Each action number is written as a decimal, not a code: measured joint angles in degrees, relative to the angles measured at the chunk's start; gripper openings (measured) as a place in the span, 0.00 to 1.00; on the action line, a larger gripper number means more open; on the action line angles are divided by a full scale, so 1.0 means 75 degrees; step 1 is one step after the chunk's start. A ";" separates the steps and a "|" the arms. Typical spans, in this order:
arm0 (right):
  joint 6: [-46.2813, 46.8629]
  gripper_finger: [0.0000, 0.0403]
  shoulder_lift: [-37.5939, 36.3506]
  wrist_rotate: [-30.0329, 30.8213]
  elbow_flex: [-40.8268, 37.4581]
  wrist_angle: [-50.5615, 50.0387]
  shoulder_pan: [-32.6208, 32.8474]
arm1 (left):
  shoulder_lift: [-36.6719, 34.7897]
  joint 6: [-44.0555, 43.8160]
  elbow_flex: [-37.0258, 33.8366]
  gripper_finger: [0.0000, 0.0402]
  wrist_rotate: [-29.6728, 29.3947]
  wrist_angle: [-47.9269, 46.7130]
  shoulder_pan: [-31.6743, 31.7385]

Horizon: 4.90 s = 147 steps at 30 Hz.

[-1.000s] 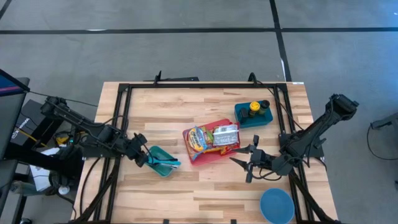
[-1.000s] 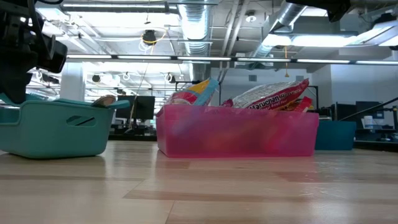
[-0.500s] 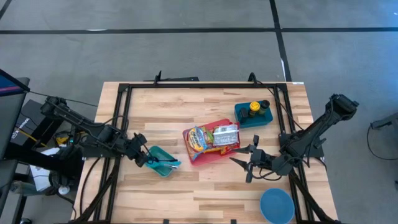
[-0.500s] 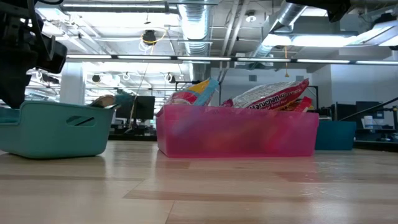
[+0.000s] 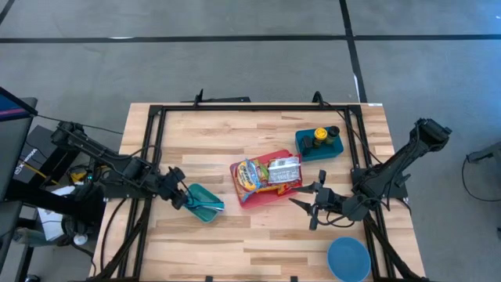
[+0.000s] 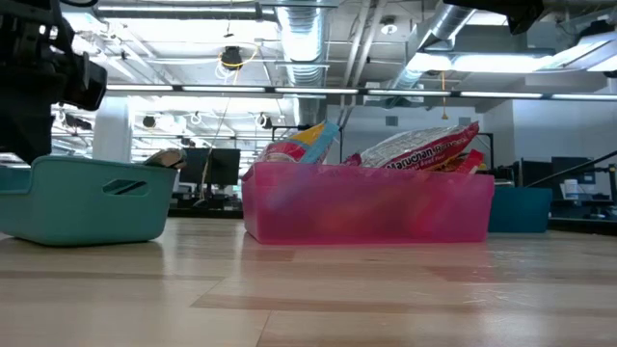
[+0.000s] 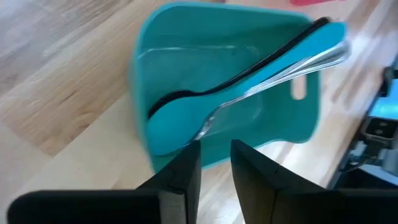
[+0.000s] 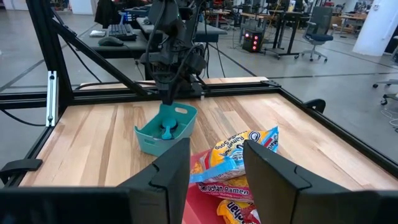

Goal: Pick & Place Food Item
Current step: Return to Home Position

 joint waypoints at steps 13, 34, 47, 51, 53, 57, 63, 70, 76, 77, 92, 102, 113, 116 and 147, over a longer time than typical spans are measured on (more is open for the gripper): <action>0.0000 0.35 0.0000 0.0002 0.0000 -0.0002 0.0000 | 0.0003 0.1413 0.0000 0.07 -0.1141 0.1842 0.0000; 0.0000 0.35 0.0003 0.0002 0.0000 -0.0105 0.0000 | 0.0003 0.7816 0.0000 0.00 -0.2471 0.7947 0.0000; 0.0000 0.13 0.0003 -0.0542 0.0000 -0.0113 -0.0068 | 0.0003 0.7793 0.0000 0.00 -0.2470 0.8058 0.0000; 0.0000 0.02 0.0003 -0.0926 0.0000 -0.0113 -0.0268 | 0.0003 0.7784 0.0000 0.00 -0.2471 0.8114 0.0000; 0.0018 0.03 0.0003 -0.1170 0.0000 -0.0099 -0.0372 | 0.0003 0.7784 0.0000 0.00 -0.2471 0.8122 0.0000; 0.0020 0.02 0.0003 -0.2136 0.0000 -0.0090 -0.0567 | 0.0003 0.7640 0.0000 0.00 -0.2270 0.8035 -0.0009; -0.0422 0.00 0.0006 -0.3727 0.0000 0.0123 -0.0788 | 0.0003 0.8621 0.0000 0.00 -0.0797 0.7871 -0.0009; -0.1637 0.00 0.0176 -0.4515 0.0000 0.1432 -0.0981 | -0.0005 0.8786 0.0000 0.00 -0.0562 0.7717 -0.0009; -0.1813 0.00 0.0142 -0.4775 -0.0003 0.1538 -0.1407 | -0.0368 0.8807 0.0000 0.00 -0.0603 0.7375 -0.0009; -0.1816 0.00 0.0110 -0.4780 -0.0003 0.1542 -0.1485 | -0.0485 0.8807 0.0000 0.00 -0.0609 0.7341 -0.0009; -0.2077 0.00 -0.0850 -0.5430 -0.0006 0.1182 -0.2572 | -0.1903 0.9199 0.0000 0.00 -0.0704 0.6470 -0.0009; -0.2040 0.00 -0.1988 -0.5484 -0.0006 0.0331 -0.3048 | -0.2565 0.9277 0.0000 0.00 -0.0795 0.5970 -0.0009; -0.1683 0.00 -0.2306 -0.5798 -0.1399 0.2213 -0.3309 | -0.3048 0.9718 0.0000 0.00 -0.0936 0.5956 -0.0006; -0.1666 0.00 -0.2381 -0.5812 -0.1715 0.2576 -0.3369 | -0.3039 0.9811 0.0000 0.00 -0.1106 0.5979 -0.0006; -0.0723 0.00 -0.7006 -0.6713 -0.2127 -0.1901 -0.5482 | -0.4119 0.9798 0.0000 0.00 -0.1306 0.5190 -0.0006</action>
